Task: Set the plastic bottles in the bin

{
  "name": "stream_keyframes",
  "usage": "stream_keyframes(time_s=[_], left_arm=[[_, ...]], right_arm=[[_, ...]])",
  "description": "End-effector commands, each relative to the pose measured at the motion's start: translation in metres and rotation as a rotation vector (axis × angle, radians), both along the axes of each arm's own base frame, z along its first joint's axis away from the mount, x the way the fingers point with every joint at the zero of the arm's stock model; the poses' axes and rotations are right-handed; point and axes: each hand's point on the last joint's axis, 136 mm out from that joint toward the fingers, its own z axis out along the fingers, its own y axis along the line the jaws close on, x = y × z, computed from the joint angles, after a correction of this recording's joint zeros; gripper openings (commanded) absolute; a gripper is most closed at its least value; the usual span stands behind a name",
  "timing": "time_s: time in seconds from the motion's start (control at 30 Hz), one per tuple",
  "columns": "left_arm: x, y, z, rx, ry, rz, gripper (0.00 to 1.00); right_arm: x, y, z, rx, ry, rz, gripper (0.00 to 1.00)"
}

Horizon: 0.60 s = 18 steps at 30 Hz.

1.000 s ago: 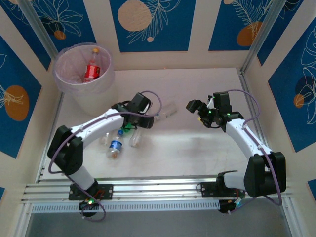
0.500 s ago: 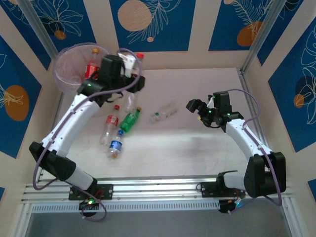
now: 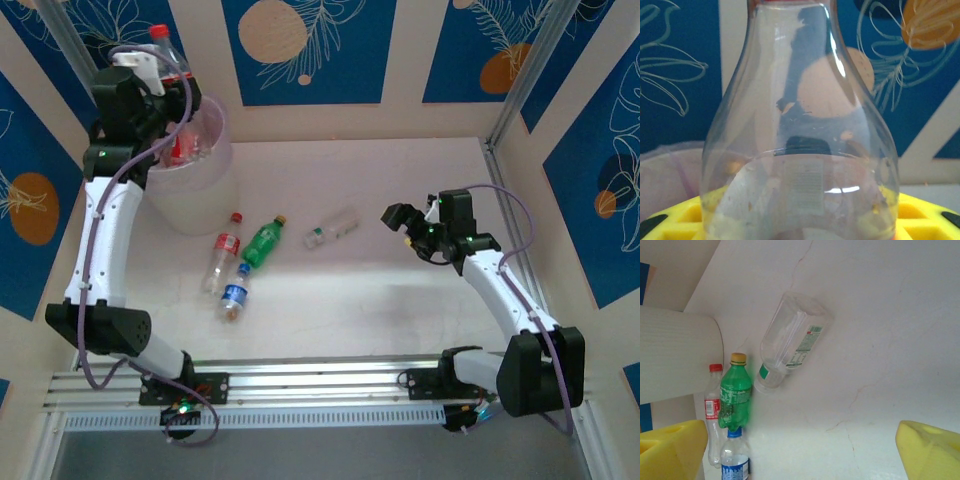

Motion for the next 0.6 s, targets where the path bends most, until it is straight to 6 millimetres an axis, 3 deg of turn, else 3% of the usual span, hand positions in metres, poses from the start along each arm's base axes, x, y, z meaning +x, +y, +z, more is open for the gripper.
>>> stream_keyframes(time_s=[0.0,0.1,0.27,0.57], left_arm=[[0.016,0.023,0.025,-0.045,-0.113,0.021,0.0],[0.033,0.045,0.018,0.006,-0.117,0.048,0.0],[0.062,0.069,-0.011,0.044,-0.074,0.036,0.0],[0.083,0.08,-0.071,0.188,0.054,0.03,0.0]], right_arm=[[-0.008,-0.003,-0.003,-0.001,0.016,-0.002,0.97],[-0.009,-0.004,-0.001,-0.002,0.011,-0.002,0.97],[-0.014,-0.01,-0.001,-0.003,0.009,-0.017,0.97],[-0.016,-0.016,0.001,0.002,0.003,-0.027,0.97]])
